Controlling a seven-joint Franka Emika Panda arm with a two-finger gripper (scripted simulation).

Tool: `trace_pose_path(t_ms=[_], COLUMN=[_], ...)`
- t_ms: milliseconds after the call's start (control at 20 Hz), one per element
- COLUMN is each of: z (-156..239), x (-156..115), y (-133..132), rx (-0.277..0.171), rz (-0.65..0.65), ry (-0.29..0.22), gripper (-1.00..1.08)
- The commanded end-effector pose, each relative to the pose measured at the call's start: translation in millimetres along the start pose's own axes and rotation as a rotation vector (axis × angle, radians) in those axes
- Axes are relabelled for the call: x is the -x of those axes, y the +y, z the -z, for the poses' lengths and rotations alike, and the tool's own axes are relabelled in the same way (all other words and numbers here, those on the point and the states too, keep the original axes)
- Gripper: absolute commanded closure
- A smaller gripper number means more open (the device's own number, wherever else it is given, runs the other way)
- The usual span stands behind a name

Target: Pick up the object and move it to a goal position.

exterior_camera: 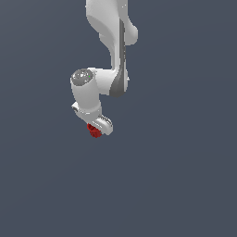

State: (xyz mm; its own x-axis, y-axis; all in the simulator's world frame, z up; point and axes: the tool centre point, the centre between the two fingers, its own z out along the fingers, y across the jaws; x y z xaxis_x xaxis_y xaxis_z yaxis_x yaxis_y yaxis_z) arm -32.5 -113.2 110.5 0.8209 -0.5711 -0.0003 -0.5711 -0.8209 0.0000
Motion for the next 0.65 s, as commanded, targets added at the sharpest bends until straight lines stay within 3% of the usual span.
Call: trace_pose_path(t_ms=[0,300,600], z=[9.0,20.2,22.4], x=[-16.7,-39.9,-46.3], y=[9.7,22.9,25.4], rx=[0.000,0.000,0.000], rz=[0.002,0.002,0.002], ry=[0.001,0.001,0.000], gripper=[1.08,1.08,1.08])
